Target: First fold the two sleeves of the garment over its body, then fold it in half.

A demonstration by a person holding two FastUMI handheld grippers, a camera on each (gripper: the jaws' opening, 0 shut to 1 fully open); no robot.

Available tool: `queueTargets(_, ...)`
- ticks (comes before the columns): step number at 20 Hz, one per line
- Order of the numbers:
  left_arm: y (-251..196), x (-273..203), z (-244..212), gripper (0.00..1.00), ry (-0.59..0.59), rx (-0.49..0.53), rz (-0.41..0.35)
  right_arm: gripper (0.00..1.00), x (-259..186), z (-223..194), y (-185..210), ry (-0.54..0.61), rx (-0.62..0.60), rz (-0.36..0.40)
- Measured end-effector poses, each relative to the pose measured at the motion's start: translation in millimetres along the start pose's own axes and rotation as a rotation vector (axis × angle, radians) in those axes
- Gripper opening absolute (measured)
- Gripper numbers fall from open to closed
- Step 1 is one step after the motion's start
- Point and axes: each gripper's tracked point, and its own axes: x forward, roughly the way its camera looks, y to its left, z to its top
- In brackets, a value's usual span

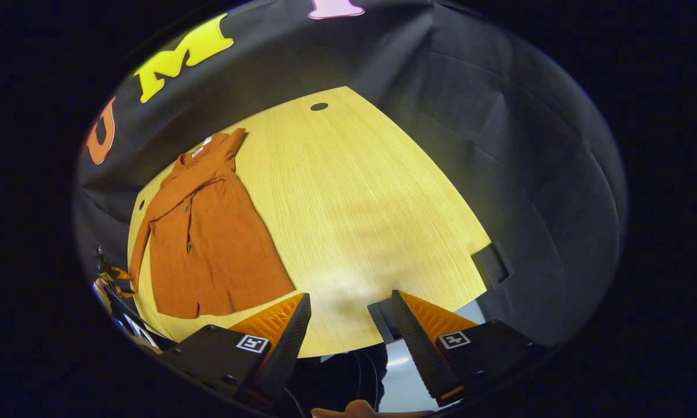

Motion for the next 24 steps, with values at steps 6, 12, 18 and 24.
queueTargets(6, 12.1, 9.7, 9.3, 0.88, 0.126, -0.037, 0.072, 0.84, 0.4, -17.6, -4.8, 0.047, 0.04, -0.009)
queueTargets(12, 11.9, 8.8, 9.1, 0.68, 0.188, -0.009, 0.114, 0.89, 6.3, -0.6, 18.6, 0.036, -0.062, 0.005)
queueTargets(18, 3.3, 9.2, 9.9, 0.59, 0.194, 0.0, 0.109, 0.9, 16.6, -14.2, 21.6, 0.073, -0.138, -0.002)
queueTargets(24, -5.1, 7.2, 9.4, 0.1, 0.166, 0.011, 0.129, 0.84, 17.2, -20.6, 16.3, 0.084, -0.163, -0.013)
